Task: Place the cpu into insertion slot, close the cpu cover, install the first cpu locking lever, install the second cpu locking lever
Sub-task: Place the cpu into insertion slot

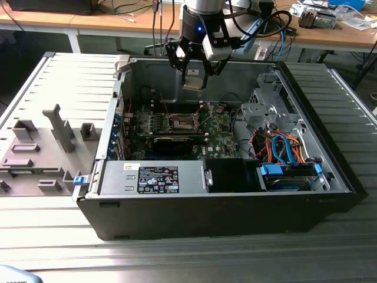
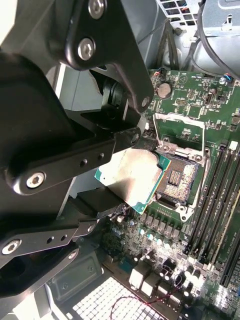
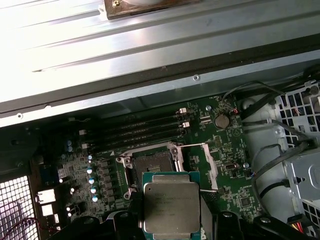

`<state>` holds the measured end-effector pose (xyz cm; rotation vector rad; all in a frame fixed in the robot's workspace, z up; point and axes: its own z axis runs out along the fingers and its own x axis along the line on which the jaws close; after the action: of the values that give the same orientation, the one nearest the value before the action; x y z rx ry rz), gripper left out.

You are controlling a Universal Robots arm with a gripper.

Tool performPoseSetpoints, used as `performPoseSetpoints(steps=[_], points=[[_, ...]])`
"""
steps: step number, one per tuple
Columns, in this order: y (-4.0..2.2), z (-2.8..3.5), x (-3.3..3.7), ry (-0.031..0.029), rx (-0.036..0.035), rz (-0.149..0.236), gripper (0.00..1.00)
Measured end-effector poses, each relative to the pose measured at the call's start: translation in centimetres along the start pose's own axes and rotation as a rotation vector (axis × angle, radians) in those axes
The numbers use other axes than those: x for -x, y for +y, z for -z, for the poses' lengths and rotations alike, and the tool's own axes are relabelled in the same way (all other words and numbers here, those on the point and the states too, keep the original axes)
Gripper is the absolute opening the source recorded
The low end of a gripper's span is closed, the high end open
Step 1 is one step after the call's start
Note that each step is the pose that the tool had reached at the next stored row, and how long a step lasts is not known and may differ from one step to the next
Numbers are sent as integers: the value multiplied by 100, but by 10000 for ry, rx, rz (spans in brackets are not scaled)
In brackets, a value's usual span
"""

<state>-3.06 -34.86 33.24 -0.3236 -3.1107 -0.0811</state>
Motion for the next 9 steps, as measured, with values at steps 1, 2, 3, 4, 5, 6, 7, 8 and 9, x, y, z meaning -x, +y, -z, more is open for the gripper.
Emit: performPoseSetpoints(steps=[1,2,3,4,5,6,7,8,9], points=[[0,0,0,-1,0,-14,55],[0,0,0,-2,0,-23,55],[0,0,0,-2,0,-31,55],[0,-1,0,-3,1,-37,55],[0,-1,0,-3,1,-45,55],[0,-1,0,-3,1,-49,55],[0,-1,0,-3,1,-57,55],[0,-1,0,-4,1,-61,55],[0,-1,0,-5,1,-69,55]])
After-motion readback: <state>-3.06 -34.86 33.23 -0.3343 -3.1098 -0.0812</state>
